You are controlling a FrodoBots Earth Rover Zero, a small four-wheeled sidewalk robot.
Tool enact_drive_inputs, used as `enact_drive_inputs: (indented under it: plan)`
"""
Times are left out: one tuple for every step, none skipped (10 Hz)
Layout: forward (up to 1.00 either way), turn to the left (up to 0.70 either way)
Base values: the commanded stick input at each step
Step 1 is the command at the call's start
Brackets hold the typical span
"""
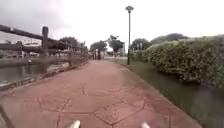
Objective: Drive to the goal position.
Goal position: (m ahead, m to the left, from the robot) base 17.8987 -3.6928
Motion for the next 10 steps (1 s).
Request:
enact_drive_inputs:
  plan:
    - [0.70,0.02]
    - [0.70,0.03]
    - [0.70,0.03]
    - [0.70,0.06]
    - [0.70,0.27]
    - [0.70,0.33]
    - [0.70,0.25]
    - [0.70,0.13]
    - [0.70,0.00]
    - [0.70,0.00]
